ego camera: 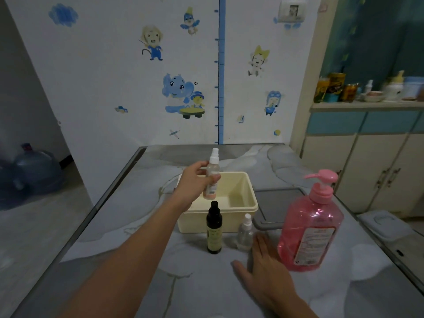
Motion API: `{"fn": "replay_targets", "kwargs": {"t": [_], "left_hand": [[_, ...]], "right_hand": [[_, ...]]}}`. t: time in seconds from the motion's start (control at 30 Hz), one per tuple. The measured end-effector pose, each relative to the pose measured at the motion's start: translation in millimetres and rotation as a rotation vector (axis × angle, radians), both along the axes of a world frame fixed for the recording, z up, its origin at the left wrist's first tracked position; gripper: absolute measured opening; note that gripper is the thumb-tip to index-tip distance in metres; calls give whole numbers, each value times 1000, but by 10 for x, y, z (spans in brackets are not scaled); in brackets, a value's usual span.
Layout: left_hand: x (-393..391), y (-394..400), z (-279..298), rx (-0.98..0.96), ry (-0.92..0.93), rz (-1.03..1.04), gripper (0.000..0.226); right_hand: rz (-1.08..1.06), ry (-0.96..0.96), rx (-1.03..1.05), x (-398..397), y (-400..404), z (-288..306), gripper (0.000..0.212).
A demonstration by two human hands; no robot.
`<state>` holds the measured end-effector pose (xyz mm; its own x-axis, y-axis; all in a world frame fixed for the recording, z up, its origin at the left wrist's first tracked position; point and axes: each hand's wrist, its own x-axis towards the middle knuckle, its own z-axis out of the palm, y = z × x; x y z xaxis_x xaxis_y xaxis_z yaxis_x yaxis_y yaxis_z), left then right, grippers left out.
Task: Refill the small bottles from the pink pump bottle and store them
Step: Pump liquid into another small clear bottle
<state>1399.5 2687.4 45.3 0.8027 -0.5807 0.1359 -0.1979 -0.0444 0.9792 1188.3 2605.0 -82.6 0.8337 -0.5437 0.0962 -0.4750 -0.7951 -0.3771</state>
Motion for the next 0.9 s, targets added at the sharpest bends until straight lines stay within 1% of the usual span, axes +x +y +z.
{"fn": "replay_targets", "kwargs": {"t": [0.13,0.4,0.47,0.63,0.83,0.9], "left_hand": [[53,-132,-40,71,44,-64,43],[177,-353,-214,353,53,-148,33],[212,-387,-273,439,22,-178,34],[302,-455,-424,662,-118,-251,45],[374,-610,-491,844,-202,-305,42],[369,-682,-496,905,-265,-330,39]], "right_hand": [[-1,23,-30,22,-38,0,99],[6,3,-32,50,-97,-23,104],[16,1,-31,45,-102,-19,103],[23,-9,-13,53,-121,-41,103],[3,-39,-11,76,-136,-91,103],[4,-37,-18,85,-142,-109,103]]}}
